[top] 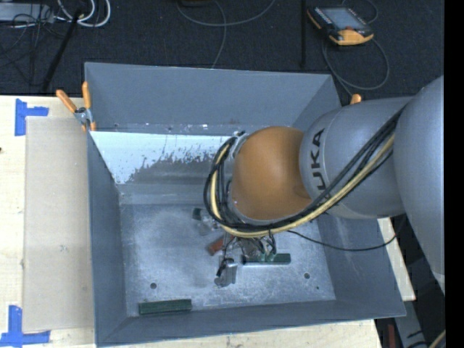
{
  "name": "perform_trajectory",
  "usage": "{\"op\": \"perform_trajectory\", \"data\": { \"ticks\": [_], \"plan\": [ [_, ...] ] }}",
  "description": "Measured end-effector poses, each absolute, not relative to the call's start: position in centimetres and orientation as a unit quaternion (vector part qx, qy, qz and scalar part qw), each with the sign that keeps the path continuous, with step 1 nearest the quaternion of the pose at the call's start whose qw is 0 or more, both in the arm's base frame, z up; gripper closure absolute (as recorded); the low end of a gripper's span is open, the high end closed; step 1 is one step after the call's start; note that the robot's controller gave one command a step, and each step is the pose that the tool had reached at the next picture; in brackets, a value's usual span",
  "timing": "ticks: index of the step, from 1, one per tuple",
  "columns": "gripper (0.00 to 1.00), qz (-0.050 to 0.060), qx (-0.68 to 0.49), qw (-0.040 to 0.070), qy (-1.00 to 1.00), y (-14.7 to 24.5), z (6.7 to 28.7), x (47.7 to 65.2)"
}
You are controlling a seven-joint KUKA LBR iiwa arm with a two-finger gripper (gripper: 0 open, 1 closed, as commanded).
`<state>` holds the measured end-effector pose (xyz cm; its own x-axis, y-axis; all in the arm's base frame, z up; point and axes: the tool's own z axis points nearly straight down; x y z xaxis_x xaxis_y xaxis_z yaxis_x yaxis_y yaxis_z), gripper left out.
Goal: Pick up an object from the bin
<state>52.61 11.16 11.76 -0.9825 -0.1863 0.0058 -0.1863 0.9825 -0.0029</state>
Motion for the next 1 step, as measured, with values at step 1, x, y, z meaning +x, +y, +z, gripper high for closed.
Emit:
{"op": "perform_trajectory", "data": {
  "ticks": [1],
  "plan": [
    [0.00,0.000,0.056,-0.002,-0.998,2.93,6.93,54.60]
  ]
}}
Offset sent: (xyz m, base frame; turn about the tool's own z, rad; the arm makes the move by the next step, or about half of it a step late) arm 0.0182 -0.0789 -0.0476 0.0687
